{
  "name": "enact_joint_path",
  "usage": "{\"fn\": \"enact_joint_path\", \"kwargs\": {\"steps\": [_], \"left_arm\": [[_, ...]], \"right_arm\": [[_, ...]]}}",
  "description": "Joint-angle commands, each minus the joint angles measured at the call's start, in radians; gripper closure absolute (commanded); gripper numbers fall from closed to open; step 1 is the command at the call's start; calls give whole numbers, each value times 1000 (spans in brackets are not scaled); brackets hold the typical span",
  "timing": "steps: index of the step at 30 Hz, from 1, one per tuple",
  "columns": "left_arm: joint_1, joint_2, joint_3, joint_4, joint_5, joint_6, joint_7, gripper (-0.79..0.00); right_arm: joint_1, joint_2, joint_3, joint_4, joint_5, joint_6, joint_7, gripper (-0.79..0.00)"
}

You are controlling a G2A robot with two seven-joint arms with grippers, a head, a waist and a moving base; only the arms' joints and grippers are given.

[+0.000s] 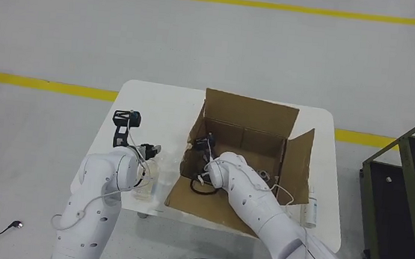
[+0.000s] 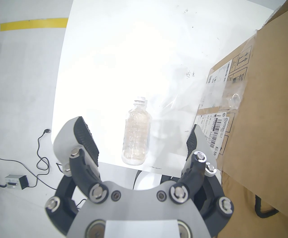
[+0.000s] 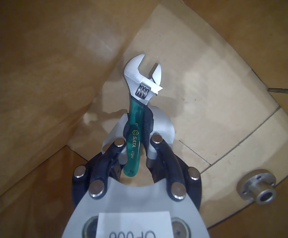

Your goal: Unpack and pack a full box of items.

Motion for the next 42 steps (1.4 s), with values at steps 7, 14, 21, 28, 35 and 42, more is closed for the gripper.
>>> {"fn": "enact_joint_path", "kwargs": {"steps": [7, 14, 21, 28, 35, 42], "left_arm": [[0, 0, 0, 0, 0, 0, 0, -785], [0, 0, 0, 0, 0, 0, 0, -785], [0, 0, 0, 0, 0, 0, 0, -785], [0, 0, 0, 0, 0, 0, 0, -785], [0, 0, 0, 0, 0, 0, 0, -785], [0, 0, 0, 0, 0, 0, 0, -785]], "right_arm": [[-37, 27, 41, -75, -27, 18, -12, 0], [-106, 66, 82, -244, -103, 57, 35, 0], [-227, 118, 151, -480, -220, 96, 104, 0], [-400, 175, 271, -784, -331, 94, 153, 0], [-603, 222, 421, -1104, -387, 32, 154, 0], [-791, 254, 566, -1368, -363, -76, 80, 0]]}}
